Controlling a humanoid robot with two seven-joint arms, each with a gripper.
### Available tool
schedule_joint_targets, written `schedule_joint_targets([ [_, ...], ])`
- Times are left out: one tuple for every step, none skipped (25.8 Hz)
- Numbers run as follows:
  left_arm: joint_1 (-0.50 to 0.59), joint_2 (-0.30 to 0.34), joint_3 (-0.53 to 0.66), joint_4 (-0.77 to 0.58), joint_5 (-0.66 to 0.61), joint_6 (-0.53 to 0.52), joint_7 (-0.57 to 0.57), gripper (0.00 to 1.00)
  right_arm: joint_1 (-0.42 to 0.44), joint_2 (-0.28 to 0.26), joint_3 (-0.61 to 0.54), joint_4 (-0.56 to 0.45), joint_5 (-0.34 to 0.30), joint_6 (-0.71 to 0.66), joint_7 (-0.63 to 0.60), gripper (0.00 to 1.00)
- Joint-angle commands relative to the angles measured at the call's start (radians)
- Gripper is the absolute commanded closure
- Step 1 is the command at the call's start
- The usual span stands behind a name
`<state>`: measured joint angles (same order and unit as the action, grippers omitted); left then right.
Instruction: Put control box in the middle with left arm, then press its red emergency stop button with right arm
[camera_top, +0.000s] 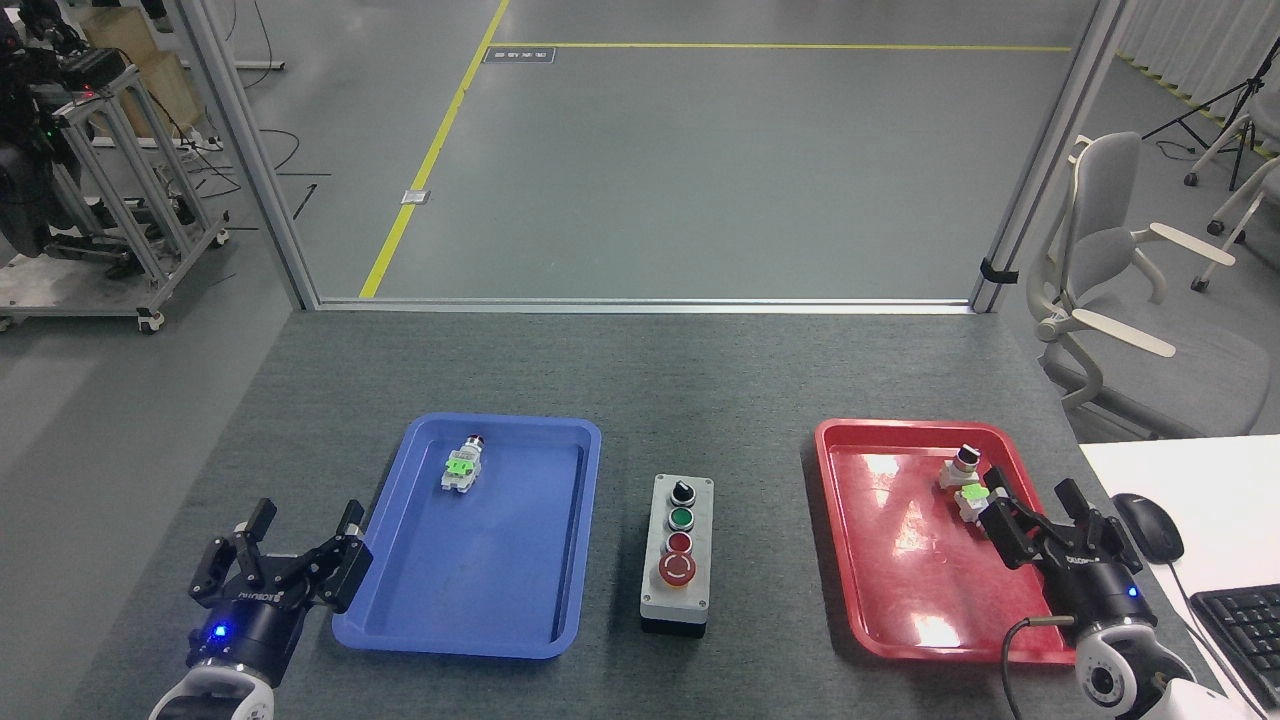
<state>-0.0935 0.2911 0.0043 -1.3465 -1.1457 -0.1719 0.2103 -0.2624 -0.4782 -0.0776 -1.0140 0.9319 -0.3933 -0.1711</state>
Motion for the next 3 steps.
schedule_joint_targets([
  [0.000, 0.000, 0.014, 0.003, 0.001, 0.002, 0.004, 0.00, -0.001, -0.004, -0.001, -0.002, -0.001, 0.001, -0.001, 0.00],
  [0.000, 0.002, 0.020, 0.006, 0.000, 0.000, 0.004, 0.00, -0.001, -0.004, -0.001, -0.002, -0.001, 0.001, -0.001, 0.00],
  [-0.002, 0.003, 0.022, 0.010, -0.002, 0.000, 0.004, 0.00, -0.001, -0.004, -0.001, -0.002, 0.001, 0.002, -0.001, 0.00],
])
